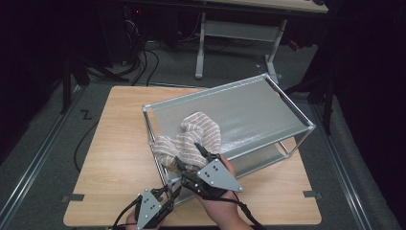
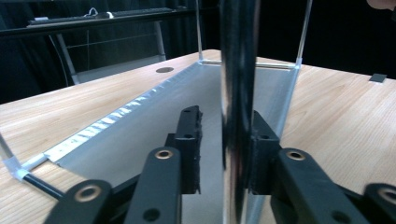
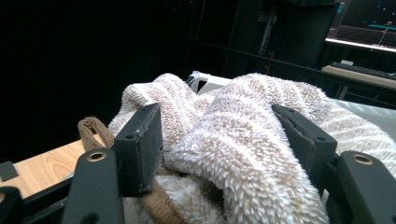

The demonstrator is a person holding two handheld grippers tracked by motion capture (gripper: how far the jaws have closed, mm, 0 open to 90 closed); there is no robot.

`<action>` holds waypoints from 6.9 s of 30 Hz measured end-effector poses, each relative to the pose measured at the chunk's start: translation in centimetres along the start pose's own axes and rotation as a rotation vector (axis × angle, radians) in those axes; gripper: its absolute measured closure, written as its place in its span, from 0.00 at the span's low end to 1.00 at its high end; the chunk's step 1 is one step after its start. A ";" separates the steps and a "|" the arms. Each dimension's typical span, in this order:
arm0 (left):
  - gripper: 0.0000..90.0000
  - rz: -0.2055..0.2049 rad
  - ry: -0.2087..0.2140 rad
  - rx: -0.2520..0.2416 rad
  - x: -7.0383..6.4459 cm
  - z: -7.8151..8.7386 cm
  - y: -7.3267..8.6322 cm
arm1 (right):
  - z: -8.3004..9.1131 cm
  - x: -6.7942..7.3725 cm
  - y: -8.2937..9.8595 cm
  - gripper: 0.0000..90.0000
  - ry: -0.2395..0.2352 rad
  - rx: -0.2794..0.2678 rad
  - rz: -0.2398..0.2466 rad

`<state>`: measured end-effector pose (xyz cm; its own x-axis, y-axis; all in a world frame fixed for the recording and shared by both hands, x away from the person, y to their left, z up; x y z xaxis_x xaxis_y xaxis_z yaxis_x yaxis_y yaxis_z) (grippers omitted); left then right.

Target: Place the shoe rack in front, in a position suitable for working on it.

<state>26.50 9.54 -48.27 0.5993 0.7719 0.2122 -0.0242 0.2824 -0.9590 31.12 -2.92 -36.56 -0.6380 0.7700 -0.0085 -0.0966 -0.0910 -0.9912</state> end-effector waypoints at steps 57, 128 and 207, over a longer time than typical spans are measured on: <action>0.88 0.006 -0.058 0.024 0.7 2.8 0.7 | 6.6 -18.7 2.5 0.53 0.430 -0.019 -0.037; 0.88 0.022 -0.070 0.004 0.6 2.8 0.5 | 2.7 -6.0 2.1 0.51 0.103 -0.032 -0.036; 0.88 0.004 -0.073 0.019 0.9 2.5 0.5 | 7.6 -18.4 2.9 0.50 0.447 -0.062 -0.041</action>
<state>25.06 11.81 -48.13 0.5390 0.8125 0.2221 -0.0422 0.2894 -0.9563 36.76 -22.18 -38.26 -0.2409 0.9705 -0.0122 -0.0606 -0.0275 -0.9978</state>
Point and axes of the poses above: each handheld gripper's, and its own axes: z roughly backward along the jaws, y roughly out of its underside, x roughly to its left, the point moved 5 cm from there along -z, roughly forward along the jaws, and after that the axes turned 7 degrees about -z, right-handed, at the moved point
